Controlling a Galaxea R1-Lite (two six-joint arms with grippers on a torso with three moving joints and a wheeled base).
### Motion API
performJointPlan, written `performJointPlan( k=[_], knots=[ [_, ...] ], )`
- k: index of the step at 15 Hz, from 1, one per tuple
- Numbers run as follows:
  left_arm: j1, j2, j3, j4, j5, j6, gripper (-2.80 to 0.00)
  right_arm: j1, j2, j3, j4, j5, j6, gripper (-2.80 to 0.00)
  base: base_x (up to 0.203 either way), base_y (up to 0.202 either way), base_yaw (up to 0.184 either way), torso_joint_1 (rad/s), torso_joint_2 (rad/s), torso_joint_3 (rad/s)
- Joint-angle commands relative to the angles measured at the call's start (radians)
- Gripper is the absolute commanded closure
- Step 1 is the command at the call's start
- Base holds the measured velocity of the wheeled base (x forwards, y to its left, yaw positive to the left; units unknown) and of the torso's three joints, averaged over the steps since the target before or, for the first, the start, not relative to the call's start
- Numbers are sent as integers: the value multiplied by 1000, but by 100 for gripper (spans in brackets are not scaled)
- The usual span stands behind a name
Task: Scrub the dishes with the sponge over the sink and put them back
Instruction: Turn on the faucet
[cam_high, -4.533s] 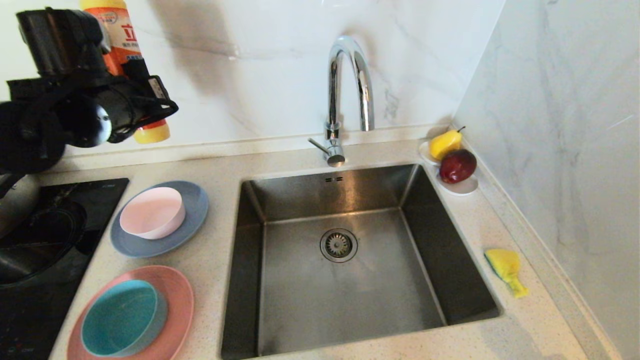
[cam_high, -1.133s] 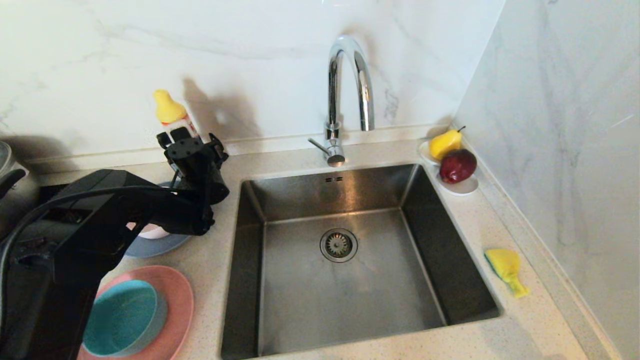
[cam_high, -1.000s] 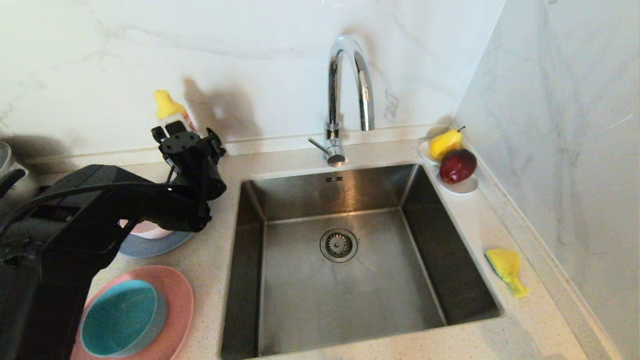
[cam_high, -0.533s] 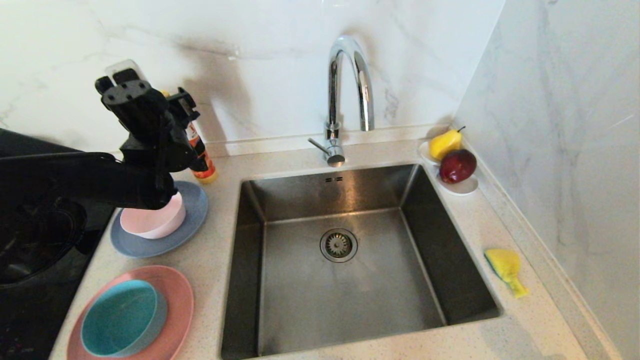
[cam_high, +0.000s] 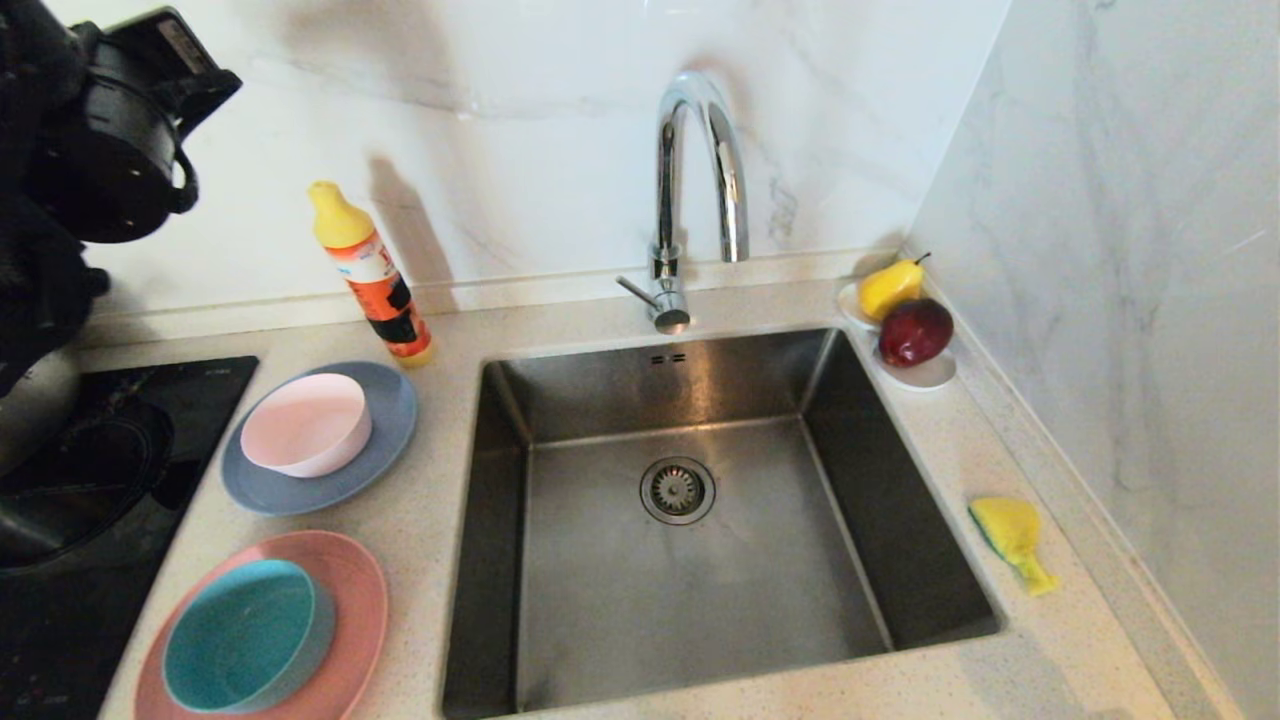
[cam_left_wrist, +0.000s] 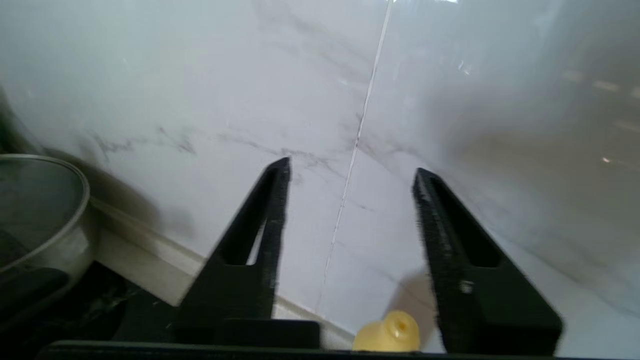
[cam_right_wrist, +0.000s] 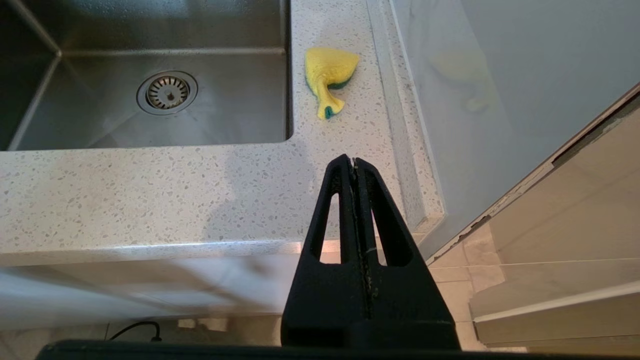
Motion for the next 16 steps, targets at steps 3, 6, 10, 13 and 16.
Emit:
performJointPlan(
  k=[3, 6, 10, 13, 16],
  knots=[
    [-91, -199, -28, 297, -101, -49, 0, 0, 0, 0, 0, 0, 0, 0, 0, 0, 0, 0, 0, 0],
    [-172, -212, -30, 401, -259, -71, 0, 0, 0, 0, 0, 0, 0, 0, 0, 0, 0, 0, 0, 0],
    [-262, -77, -17, 434, -402, -136, 0, 0, 0, 0, 0, 0, 0, 0, 0, 0, 0, 0, 0, 0],
    [-275, 76, -67, 435, -457, -224, 0, 0, 0, 0, 0, 0, 0, 0, 0, 0, 0, 0, 0, 0],
    [-277, 177, -137, 440, -551, -285, 0, 0, 0, 0, 0, 0, 0, 0, 0, 0, 0, 0, 0, 0]
  ],
)
